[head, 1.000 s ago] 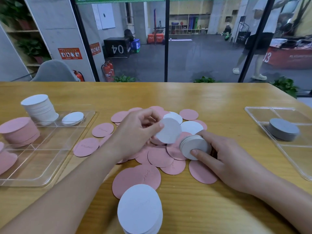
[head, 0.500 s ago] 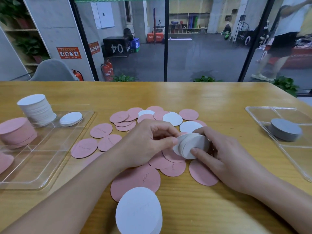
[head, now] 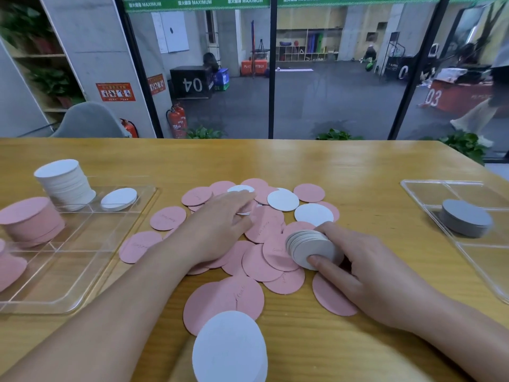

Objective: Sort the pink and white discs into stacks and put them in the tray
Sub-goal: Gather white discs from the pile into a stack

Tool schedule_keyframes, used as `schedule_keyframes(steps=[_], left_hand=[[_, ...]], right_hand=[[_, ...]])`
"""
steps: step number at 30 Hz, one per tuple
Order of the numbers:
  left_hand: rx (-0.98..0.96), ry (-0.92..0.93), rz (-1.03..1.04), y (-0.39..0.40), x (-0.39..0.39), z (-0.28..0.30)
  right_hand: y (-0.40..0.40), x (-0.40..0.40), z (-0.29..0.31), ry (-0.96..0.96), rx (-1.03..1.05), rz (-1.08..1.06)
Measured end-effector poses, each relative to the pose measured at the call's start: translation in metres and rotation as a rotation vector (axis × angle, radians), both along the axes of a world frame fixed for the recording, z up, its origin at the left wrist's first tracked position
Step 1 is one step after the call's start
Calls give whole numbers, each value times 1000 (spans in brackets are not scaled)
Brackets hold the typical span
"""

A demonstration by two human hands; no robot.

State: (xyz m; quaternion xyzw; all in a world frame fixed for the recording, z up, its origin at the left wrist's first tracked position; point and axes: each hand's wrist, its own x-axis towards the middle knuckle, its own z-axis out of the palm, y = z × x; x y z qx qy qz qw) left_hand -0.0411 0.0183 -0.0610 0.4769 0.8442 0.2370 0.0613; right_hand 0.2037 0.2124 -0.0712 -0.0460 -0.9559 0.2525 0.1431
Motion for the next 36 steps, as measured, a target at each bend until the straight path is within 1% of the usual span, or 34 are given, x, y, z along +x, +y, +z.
schedule_keyframes(steps=[2, 5, 10, 12, 15, 18, 23, 26, 32, 34, 36], left_hand=[[-32, 35, -2, 0, 1, 1], [-22, 89, -10, -1, 1, 4], [-60, 201, 93, -10, -4, 4], [-41, 190, 143, -10, -6, 5], [-12, 182, 161, -6, -9, 4], [7, 127, 187, 1, -15, -3], [20, 209, 148, 10, -18, -10], [42, 233, 204, 6, -18, -6], [145, 85, 268, 7, -21, -8], [122, 91, 261, 13, -22, -11], [39, 103, 263, 17, -21, -11]], right_hand=[[0, -1, -1, 5, 9, 4], [0, -1, -1, -1, 5, 1], [1, -1, 0, -9, -8, 1], [2, -1, 0, -7, -12, 1], [1, -2, 0, -4, -16, -4], [1, -2, 2, -7, -7, -5], [1, -2, 1, -9, -11, -14], [1, -1, 2, -4, -29, 1], [1, -2, 2, -5, -30, 0], [1, -3, 2, -1, -30, -2], [1, -3, 2, -2, -38, -5]])
